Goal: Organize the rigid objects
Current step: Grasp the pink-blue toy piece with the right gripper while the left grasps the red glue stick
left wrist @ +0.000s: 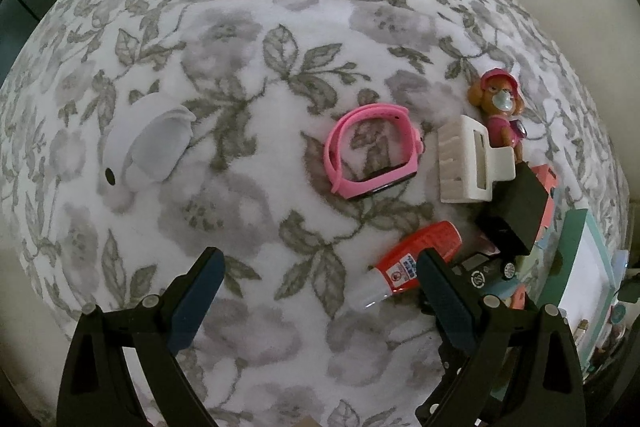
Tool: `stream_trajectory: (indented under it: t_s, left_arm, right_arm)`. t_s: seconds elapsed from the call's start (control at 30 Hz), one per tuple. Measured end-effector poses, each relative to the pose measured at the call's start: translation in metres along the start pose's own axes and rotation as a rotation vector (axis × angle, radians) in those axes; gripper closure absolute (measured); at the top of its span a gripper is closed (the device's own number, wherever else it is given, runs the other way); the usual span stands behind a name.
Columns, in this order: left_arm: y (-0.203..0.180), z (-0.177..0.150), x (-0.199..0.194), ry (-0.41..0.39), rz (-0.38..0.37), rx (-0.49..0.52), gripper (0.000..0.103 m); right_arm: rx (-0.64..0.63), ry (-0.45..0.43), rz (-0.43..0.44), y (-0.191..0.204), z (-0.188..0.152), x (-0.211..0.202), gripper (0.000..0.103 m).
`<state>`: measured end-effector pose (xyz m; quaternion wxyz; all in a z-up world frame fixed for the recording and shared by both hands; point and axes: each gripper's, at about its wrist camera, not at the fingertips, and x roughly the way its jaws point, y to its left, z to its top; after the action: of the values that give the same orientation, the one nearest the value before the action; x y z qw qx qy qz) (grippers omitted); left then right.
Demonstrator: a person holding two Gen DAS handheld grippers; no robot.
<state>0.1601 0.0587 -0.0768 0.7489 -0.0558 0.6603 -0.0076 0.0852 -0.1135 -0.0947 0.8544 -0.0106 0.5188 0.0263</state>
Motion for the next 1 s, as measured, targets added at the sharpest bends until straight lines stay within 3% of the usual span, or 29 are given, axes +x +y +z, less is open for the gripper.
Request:
stream_trajectory:
  t_s: [0.57,1.0]
  left_arm:
    - [-0.040,-0.001,0.011,-0.031,-0.033,0.011,0.006]
    - [-0.081,0.002,0.016,-0.062,0.067,0.097,0.006]
  right_arm:
    - [0.032,0.006,0.023,-0.011,-0.005,-0.007,0.029]
    - [0.040,0.005,0.037,-0.013,-0.006,-0.008,0.029]
